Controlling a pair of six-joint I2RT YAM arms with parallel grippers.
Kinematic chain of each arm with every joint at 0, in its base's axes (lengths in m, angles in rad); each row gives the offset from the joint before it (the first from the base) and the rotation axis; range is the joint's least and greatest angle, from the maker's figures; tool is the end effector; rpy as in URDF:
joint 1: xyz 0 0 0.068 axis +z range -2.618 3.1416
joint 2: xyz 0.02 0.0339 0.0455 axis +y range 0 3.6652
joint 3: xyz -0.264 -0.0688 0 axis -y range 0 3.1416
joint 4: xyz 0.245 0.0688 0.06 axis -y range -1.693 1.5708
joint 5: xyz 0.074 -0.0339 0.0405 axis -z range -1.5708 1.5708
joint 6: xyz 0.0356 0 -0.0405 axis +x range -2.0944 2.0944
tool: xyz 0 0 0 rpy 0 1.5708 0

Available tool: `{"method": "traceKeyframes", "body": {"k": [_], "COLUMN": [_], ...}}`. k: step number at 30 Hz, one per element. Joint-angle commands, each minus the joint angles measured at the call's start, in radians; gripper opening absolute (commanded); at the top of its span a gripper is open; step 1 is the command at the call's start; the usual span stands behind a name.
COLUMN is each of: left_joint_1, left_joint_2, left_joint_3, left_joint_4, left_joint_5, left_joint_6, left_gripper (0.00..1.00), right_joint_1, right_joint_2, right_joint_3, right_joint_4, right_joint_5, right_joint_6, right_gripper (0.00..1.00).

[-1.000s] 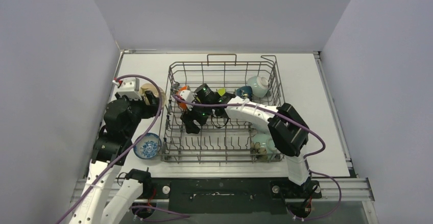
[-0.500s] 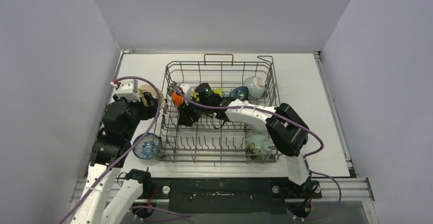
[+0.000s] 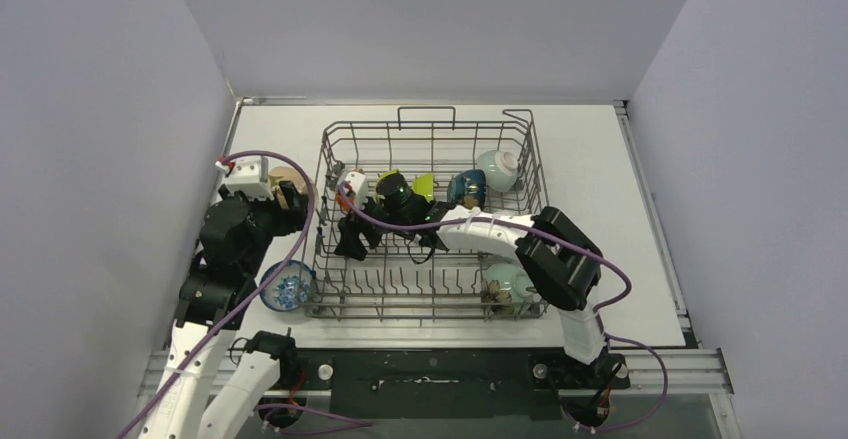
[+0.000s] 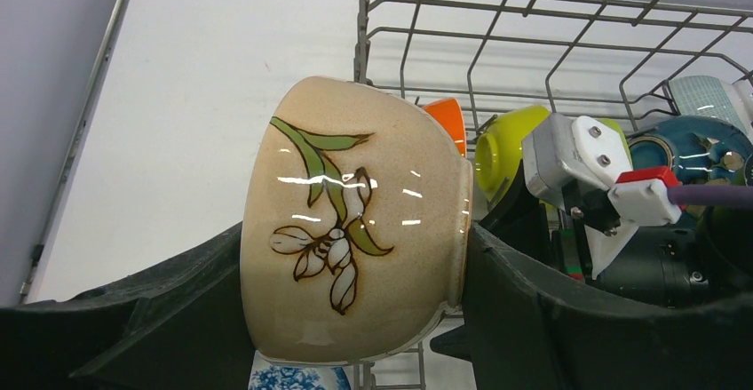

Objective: Load the bowls into the dish rack
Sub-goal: Adjust the dish rack at the center of the board.

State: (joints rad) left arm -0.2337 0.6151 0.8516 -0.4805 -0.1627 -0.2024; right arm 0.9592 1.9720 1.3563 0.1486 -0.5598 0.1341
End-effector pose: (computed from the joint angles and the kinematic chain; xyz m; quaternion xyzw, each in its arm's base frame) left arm 0.1321 -0.0255 0.3552 -0.0377 0.7860 -0.0703 0.6131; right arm 0.2433 0.3799 0.2171 -0.4608 0.6917 0.4629 0.3081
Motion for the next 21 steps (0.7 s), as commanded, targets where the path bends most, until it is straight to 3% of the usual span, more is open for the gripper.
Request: {"method": "traceKeyframes", "body": {"k": [1, 10, 17, 21], "left_joint_1": [0.006, 0.005, 0.005, 0.007], "left_joint_2": [-0.024, -0.034, -0.037, -0.035], "left_joint_3": [0.079, 0.078, 0.073, 0.071], "left_joint_4": [0.086, 0.083, 0.085, 0.085], "left_joint_5": [-0.024, -0.019, -0.017, -0.018], "left_joint_6": [0.008, 0.009, 0.008, 0.008], "left_gripper": [0.0, 0.0, 0.0, 0.0], "right_joint_1": [0.038, 0.053, 0.061, 0.069], "right_joint_2": [-0.053, 0.046, 0.099, 0.105], "right_joint_3": [-0.02, 0.07, 0.13, 0.129], "right_joint_4": [0.103, 0.082, 0.058, 0.062], "right_joint_5": [-0.03, 0.016, 0.022, 0.042], "right_joint_6": [0.013, 0.032, 0.023, 0.018], "right_gripper": [0.68, 0.67, 0.5, 0.29]}}
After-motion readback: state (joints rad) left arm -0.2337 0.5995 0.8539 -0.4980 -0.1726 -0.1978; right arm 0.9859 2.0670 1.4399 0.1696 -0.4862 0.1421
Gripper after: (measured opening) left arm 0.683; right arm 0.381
